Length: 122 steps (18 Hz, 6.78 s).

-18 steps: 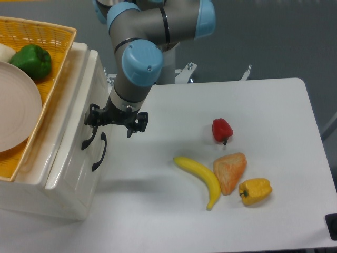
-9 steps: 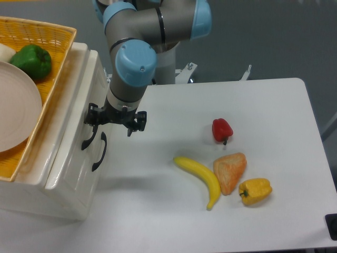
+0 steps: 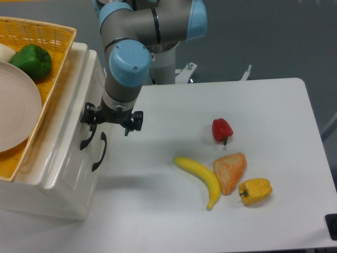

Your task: Slide open the top white drawer

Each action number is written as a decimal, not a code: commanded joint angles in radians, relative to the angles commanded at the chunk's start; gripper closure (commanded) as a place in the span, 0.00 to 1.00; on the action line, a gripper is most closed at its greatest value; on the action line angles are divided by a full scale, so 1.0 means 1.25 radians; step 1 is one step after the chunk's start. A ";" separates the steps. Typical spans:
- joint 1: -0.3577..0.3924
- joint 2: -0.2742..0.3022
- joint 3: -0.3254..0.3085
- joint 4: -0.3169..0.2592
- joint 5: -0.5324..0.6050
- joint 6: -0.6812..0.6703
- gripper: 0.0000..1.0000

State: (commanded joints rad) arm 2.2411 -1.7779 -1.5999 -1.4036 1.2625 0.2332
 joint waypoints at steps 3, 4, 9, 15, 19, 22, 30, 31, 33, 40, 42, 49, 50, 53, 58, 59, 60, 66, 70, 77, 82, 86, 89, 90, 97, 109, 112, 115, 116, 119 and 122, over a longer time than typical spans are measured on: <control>0.001 -0.001 -0.005 0.000 0.000 0.000 0.00; 0.001 -0.002 -0.005 0.000 0.000 0.000 0.00; 0.001 -0.004 -0.005 -0.002 -0.001 0.000 0.00; 0.000 -0.002 -0.001 -0.009 -0.002 0.002 0.00; -0.002 -0.005 0.002 -0.010 0.000 0.002 0.00; -0.001 -0.009 0.006 -0.015 0.010 0.002 0.00; 0.000 -0.007 0.015 -0.016 0.061 0.002 0.00; 0.004 -0.007 0.016 -0.016 0.063 0.004 0.00; 0.007 -0.009 0.017 -0.015 0.064 0.004 0.00; 0.021 -0.010 0.024 -0.015 0.065 0.006 0.00; 0.028 -0.011 0.027 -0.015 0.065 0.006 0.00; 0.060 -0.014 0.031 -0.025 0.088 0.071 0.00; 0.064 -0.015 0.031 -0.025 0.088 0.072 0.00; 0.078 -0.014 0.032 -0.026 0.088 0.087 0.00; 0.092 -0.015 0.037 -0.026 0.088 0.092 0.00; 0.096 -0.015 0.038 -0.026 0.088 0.092 0.00; 0.097 -0.015 0.042 -0.026 0.088 0.094 0.00; 0.118 -0.017 0.048 -0.026 0.088 0.094 0.00; 0.135 -0.018 0.050 -0.027 0.087 0.126 0.00; 0.156 -0.021 0.050 -0.027 0.086 0.140 0.00; 0.163 -0.021 0.050 -0.027 0.082 0.141 0.00; 0.177 -0.022 0.050 -0.027 0.077 0.141 0.00; 0.182 -0.023 0.050 -0.027 0.068 0.141 0.00; 0.188 -0.023 0.050 -0.027 0.066 0.141 0.00; 0.206 -0.023 0.050 -0.027 0.041 0.141 0.00; 0.234 -0.020 0.050 -0.047 -0.023 0.140 0.00; 0.239 -0.021 0.050 -0.049 -0.033 0.141 0.00; 0.258 -0.021 0.054 -0.044 -0.032 0.142 0.00; 0.264 -0.022 0.060 -0.043 -0.029 0.156 0.00; 0.287 -0.022 0.064 -0.039 -0.027 0.269 0.00; 0.302 -0.022 0.064 -0.039 -0.010 0.439 0.00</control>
State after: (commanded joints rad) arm 2.6184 -1.8055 -1.5202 -1.4527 1.2501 0.7817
